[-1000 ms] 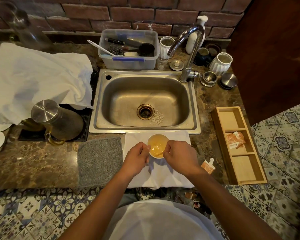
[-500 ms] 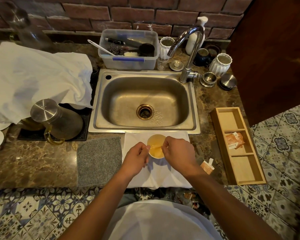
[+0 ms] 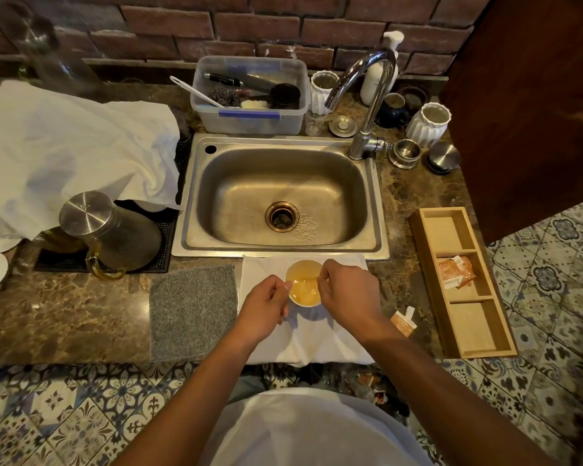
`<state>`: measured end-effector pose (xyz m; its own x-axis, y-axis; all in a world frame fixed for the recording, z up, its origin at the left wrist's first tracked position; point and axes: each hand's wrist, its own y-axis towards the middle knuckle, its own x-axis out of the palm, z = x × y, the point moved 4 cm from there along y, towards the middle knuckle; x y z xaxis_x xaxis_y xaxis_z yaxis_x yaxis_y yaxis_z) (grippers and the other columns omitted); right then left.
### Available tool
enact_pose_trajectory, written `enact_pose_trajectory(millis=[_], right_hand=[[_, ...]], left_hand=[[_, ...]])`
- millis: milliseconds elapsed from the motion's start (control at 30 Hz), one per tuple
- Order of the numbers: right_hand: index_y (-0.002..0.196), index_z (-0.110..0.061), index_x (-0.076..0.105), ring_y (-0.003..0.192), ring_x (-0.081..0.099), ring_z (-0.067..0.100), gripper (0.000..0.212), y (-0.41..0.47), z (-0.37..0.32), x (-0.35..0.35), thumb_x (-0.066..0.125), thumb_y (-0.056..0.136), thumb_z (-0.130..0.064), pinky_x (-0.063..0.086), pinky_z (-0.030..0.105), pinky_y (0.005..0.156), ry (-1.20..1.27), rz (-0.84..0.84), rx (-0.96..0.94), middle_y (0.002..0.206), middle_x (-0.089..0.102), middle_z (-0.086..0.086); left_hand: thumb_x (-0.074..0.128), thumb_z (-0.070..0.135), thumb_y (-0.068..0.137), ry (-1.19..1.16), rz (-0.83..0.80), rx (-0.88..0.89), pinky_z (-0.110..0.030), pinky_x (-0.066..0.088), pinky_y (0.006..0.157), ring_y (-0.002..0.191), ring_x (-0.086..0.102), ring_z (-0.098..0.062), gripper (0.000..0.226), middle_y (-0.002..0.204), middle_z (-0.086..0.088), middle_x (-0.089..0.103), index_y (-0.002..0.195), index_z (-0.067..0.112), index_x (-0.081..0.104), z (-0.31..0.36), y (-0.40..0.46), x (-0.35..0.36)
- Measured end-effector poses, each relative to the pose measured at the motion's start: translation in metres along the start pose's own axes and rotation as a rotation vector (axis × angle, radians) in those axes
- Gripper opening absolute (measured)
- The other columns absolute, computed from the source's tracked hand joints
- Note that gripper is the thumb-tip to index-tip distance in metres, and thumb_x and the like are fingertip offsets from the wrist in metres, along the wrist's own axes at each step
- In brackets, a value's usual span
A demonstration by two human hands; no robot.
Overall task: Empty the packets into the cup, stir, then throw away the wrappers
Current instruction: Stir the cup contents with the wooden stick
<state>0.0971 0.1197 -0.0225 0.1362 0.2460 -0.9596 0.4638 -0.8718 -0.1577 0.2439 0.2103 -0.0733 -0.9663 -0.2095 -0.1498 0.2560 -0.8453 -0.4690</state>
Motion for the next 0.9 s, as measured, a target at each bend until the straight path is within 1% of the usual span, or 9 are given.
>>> enact_pose_trajectory(millis=[67, 167, 333, 433, 533, 700, 767, 867, 900], right_hand=[[0.1, -0.023, 0.066, 0.079, 0.071, 0.03, 0.022, -0.003, -0.006, 0.005, 0.052, 0.098, -0.038, 0.044, 0.031, 0.06, 0.017, -0.012, -0.027, 0.086, 0.076, 0.004], [0.1, -0.024, 0.066, 0.08, 0.07, 0.03, 0.021, -0.01, -0.012, 0.011, 0.052, 0.098, -0.04, 0.046, 0.033, 0.063, 0.009, -0.064, -0.08, 0.087, 0.076, 0.005], [0.099, -0.022, 0.067, 0.083, 0.07, 0.03, 0.021, -0.015, -0.005, 0.005, 0.053, 0.094, -0.038, 0.043, 0.031, 0.062, -0.028, -0.124, -0.113, 0.09, 0.075, 0.005], [0.099, -0.019, 0.064, 0.082, 0.07, 0.033, 0.021, -0.01, 0.002, -0.004, 0.052, 0.093, -0.035, 0.046, 0.034, 0.063, -0.063, -0.077, -0.06, 0.09, 0.075, 0.007], [0.105, -0.018, 0.062, 0.081, 0.071, 0.032, 0.022, -0.003, 0.003, -0.007, 0.049, 0.097, -0.033, 0.05, 0.034, 0.065, -0.105, -0.027, -0.039, 0.09, 0.075, 0.006], [0.109, -0.018, 0.061, 0.081, 0.071, 0.033, 0.022, 0.004, -0.008, -0.002, 0.048, 0.1, -0.034, 0.046, 0.032, 0.062, -0.072, -0.016, -0.076, 0.091, 0.075, 0.007], [0.11, -0.019, 0.062, 0.081, 0.07, 0.033, 0.022, 0.002, -0.015, 0.002, 0.052, 0.099, -0.035, 0.047, 0.032, 0.064, -0.039, -0.029, -0.103, 0.092, 0.075, 0.007], [0.105, -0.02, 0.062, 0.079, 0.07, 0.033, 0.019, -0.006, -0.023, 0.009, 0.054, 0.098, -0.036, 0.042, 0.032, 0.061, -0.005, -0.057, -0.153, 0.09, 0.075, 0.008], [0.104, -0.02, 0.063, 0.08, 0.07, 0.034, 0.02, -0.009, -0.024, 0.01, 0.053, 0.098, -0.036, 0.045, 0.033, 0.062, -0.001, -0.072, -0.159, 0.09, 0.075, 0.008]], left_hand=[[0.052, 0.024, 0.106, 0.005, 0.001, -0.004, -0.018, 0.039, 0.043, 0.045, 0.047, -0.011, 0.032, 0.057, -0.001, 0.057, 0.077, 0.01, 0.052, 0.001, -0.001, 0.0], [0.051, 0.023, 0.107, 0.013, -0.004, 0.0, -0.018, 0.04, 0.045, 0.047, 0.047, -0.012, 0.031, 0.059, -0.003, 0.057, 0.079, 0.008, 0.053, 0.002, -0.002, 0.0], [0.051, 0.024, 0.106, 0.01, -0.01, -0.002, -0.016, 0.039, 0.043, 0.045, 0.048, -0.008, 0.031, 0.058, -0.002, 0.056, 0.082, 0.005, 0.054, 0.003, -0.001, 0.001], [0.051, 0.023, 0.106, -0.014, -0.007, 0.007, -0.018, 0.042, 0.045, 0.045, 0.047, -0.009, 0.032, 0.058, -0.004, 0.056, 0.079, 0.007, 0.052, 0.003, 0.0, 0.001], [0.052, 0.025, 0.106, -0.003, -0.005, 0.008, -0.017, 0.042, 0.046, 0.046, 0.048, -0.008, 0.033, 0.058, -0.002, 0.057, 0.077, 0.009, 0.052, 0.002, 0.0, 0.001], [0.052, 0.026, 0.106, -0.004, -0.004, 0.006, -0.018, 0.04, 0.045, 0.047, 0.047, -0.011, 0.035, 0.058, -0.003, 0.057, 0.083, 0.0, 0.052, 0.001, -0.001, 0.0], [0.051, 0.026, 0.106, 0.002, -0.005, 0.003, -0.018, 0.041, 0.047, 0.048, 0.048, -0.012, 0.034, 0.059, -0.002, 0.057, 0.083, 0.001, 0.054, 0.001, -0.001, 0.0], [0.051, 0.026, 0.106, 0.013, -0.013, 0.015, -0.019, 0.043, 0.049, 0.049, 0.049, -0.012, 0.032, 0.058, -0.001, 0.057, 0.08, 0.007, 0.054, 0.002, -0.001, 0.0], [0.051, 0.026, 0.106, 0.016, -0.013, 0.016, -0.019, 0.043, 0.05, 0.049, 0.049, -0.012, 0.032, 0.058, -0.001, 0.057, 0.08, 0.008, 0.054, 0.002, -0.001, 0.0]])
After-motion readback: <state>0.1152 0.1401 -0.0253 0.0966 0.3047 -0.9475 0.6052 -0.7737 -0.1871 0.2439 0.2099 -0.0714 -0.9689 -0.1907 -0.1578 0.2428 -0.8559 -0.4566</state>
